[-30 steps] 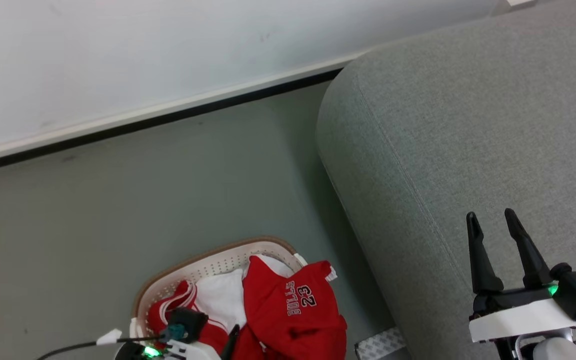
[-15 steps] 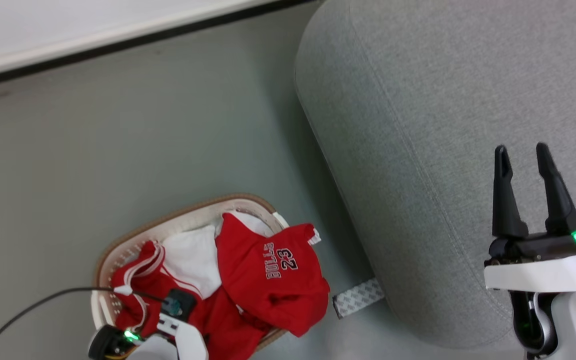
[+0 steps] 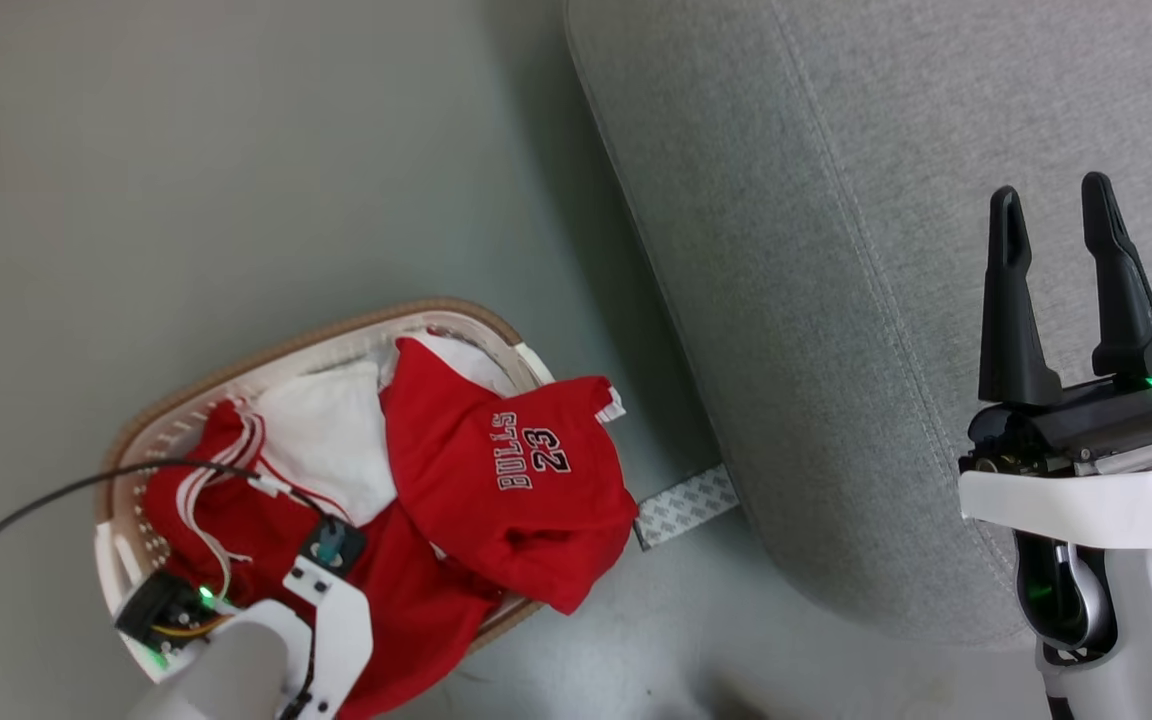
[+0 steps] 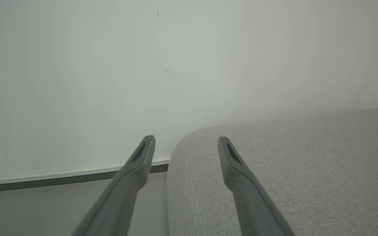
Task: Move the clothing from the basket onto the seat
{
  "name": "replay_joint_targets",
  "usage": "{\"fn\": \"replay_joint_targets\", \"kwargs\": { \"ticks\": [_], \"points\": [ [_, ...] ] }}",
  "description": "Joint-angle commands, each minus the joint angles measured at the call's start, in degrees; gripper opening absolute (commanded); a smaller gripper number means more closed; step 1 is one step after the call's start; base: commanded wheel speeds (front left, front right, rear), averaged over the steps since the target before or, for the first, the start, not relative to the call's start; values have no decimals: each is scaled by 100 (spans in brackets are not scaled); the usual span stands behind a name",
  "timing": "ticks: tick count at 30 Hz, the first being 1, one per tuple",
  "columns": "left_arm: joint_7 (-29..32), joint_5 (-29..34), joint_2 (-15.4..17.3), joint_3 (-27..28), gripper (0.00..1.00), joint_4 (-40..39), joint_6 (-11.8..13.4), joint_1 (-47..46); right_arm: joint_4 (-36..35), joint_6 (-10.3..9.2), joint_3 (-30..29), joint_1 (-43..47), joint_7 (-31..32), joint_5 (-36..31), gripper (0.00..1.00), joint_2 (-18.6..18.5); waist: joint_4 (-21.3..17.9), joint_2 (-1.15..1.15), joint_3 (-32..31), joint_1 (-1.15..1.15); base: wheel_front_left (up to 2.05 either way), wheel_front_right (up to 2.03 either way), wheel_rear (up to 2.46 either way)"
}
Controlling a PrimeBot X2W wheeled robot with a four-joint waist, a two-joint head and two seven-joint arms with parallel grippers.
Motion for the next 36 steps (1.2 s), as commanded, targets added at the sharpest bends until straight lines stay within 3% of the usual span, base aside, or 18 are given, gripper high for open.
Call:
{"fn": "replay_joint_targets", "kwargs": {
  "ticks": [1,2,3,4,5,21,36],
  "points": [
    [15,28,89,-30,100,14,24,-128,-71,-12,27,-83,0,85,100,11,-90,0,261,-1,0,0,0],
    [35,46,118,-50,95,18,23,-166,-91,-12,44,-97,1,101,100,12,-100,0,320,-1,0,0,0],
    [40,52,142,-61,56,20,23,-195,-99,-12,59,-113,0,120,100,12,-110,0,366,-1,0,0,0],
    [34,47,164,-69,31,24,20,-219,-107,-12,78,-128,0,142,100,12,-117,0,403,-1,0,0,0],
    [9,33,183,-74,0,27,9,-238,-109,-12,85,-144,0,158,100,11,-124,0,430,-1,0,0,0],
    [-608,-376,222,-29,0,44,-110,88,47,-12,83,-124,1,81,100,9,-25,0,-58,-1,0,0,0],
    [-1713,-871,-411,37,0,39,-159,574,261,-12,46,350,1,-216,100,-150,676,0,-1731,-1,0,0,0]
  ]
}}
